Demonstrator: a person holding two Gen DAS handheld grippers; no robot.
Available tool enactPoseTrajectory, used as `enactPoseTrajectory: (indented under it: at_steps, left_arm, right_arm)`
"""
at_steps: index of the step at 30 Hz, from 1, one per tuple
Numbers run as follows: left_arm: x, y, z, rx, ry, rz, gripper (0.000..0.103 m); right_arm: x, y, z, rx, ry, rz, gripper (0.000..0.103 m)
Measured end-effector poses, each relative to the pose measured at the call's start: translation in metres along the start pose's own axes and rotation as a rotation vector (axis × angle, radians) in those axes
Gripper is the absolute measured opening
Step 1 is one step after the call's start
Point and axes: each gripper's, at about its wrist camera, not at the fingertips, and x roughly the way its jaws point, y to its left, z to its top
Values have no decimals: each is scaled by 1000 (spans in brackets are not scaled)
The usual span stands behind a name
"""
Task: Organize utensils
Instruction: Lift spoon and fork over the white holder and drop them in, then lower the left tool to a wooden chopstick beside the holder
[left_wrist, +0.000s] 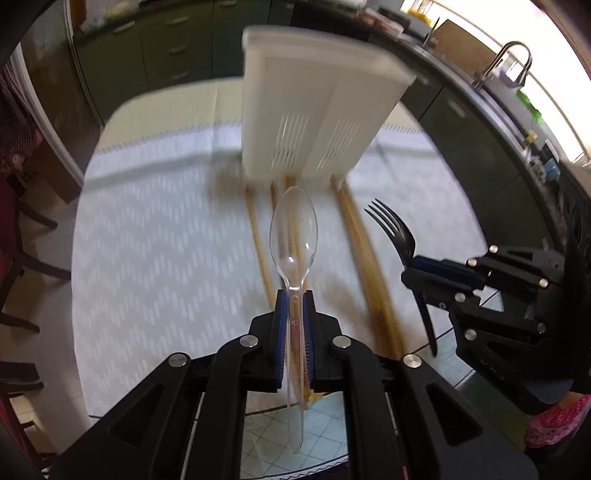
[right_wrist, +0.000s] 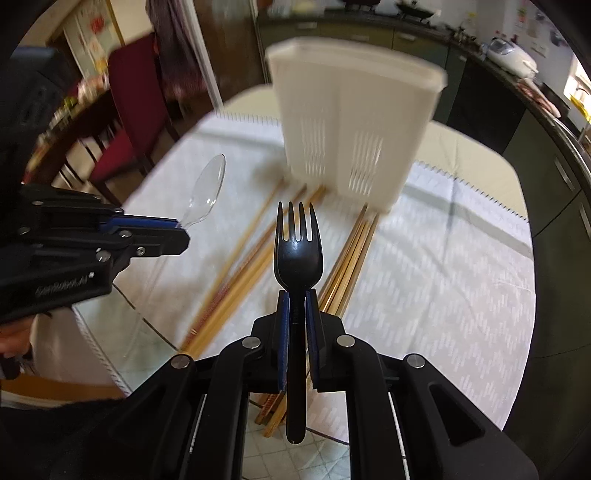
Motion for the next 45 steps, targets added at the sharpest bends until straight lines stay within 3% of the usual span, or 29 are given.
enactPoseTrajectory:
  at_steps: [6, 12, 18, 23, 27, 31, 40, 45]
  left_arm:
    - [-45, -12, 26, 8, -136, -47, 9]
    - [-91, -26, 73, 23, -346, -67, 9]
    - [-121, -26, 123, 14, -625, -82, 9]
    - [-120, -32, 154, 61, -859, -18, 9]
    - [-92, -36, 167, 80, -873, -10, 9]
    - [-52, -29, 165, 64, -837, -13, 9]
    - [-5, -16, 145, 82, -765, 33, 9]
    - [10, -12, 138, 81, -731, 42, 17]
  right_arm:
    - [-60, -23, 11, 36, -184, 56, 10]
    - [-111, -36, 49, 88, -387, 70, 10]
    - [-134, -58, 99, 138, -581, 61, 10]
    - [-133, -76, 139, 181, -707, 22, 10]
    - [-112, -93, 161, 196, -753, -19, 10]
    - [-73, -108, 173, 201, -727, -33, 10]
    - [-21, -107, 151, 135, -714, -89, 10]
    - [-6, -96, 132, 113, -689, -114, 11]
